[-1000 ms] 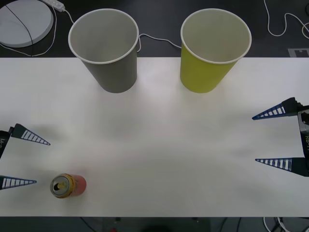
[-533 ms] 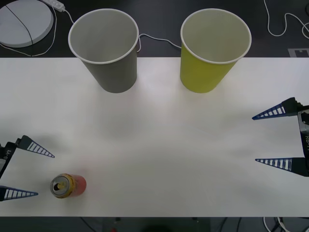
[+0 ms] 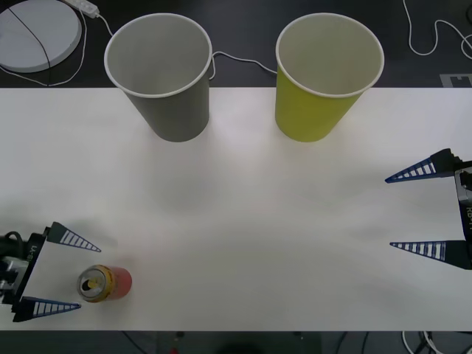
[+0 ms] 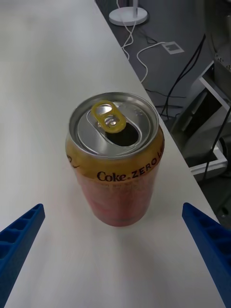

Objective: Put the can into the green bin and the plastic bottle into the gray bin

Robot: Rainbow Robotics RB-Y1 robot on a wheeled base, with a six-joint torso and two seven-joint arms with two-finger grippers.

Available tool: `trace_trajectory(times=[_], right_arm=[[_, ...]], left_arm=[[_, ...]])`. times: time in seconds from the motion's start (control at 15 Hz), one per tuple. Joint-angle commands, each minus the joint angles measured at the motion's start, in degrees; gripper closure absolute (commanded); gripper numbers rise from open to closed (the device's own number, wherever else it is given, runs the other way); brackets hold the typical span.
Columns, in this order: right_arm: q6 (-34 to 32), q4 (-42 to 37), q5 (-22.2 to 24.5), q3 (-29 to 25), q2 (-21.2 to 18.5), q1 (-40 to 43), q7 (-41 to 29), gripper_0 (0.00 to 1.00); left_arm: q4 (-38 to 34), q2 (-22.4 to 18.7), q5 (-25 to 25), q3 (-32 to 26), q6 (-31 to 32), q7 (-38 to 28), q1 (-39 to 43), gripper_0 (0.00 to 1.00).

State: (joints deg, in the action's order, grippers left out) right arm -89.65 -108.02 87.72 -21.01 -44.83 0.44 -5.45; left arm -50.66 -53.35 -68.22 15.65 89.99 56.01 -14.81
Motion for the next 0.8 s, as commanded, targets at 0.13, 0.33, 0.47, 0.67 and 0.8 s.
trace_trajectory(times=[0.13, 0.33, 0.47, 0.67, 0.8], right_arm=[[0.00, 0.00, 0.00, 0.00, 0.00, 0.00, 0.00, 0.00], [0.00, 0.00, 0.00, 0.00, 0.00, 0.00, 0.00, 0.00], [0.00, 0.00, 0.00, 0.00, 0.00, 0.00, 0.00, 0.00], [0.00, 0.00, 0.00, 0.00, 0.00, 0.00, 0.00, 0.00], [0.00, 0.00, 0.00, 0.00, 0.00, 0.00, 0.00, 0.00]], left_arm=[[1.01, 1.58, 1.25, 1.31, 0.01, 0.15, -0.04, 0.00], [1.71, 3.25, 1.69, 1.49, 0.01, 0.15, -0.04, 0.00], [1.80, 4.22, 1.77, 1.57, 0.01, -0.02, 0.05, 0.00], [1.80, 5.54, 1.77, 1.57, 0.01, -0.46, 0.05, 0.00], [2.32, 6.42, 1.86, 1.57, 0.01, -0.64, 0.05, 0.00]])
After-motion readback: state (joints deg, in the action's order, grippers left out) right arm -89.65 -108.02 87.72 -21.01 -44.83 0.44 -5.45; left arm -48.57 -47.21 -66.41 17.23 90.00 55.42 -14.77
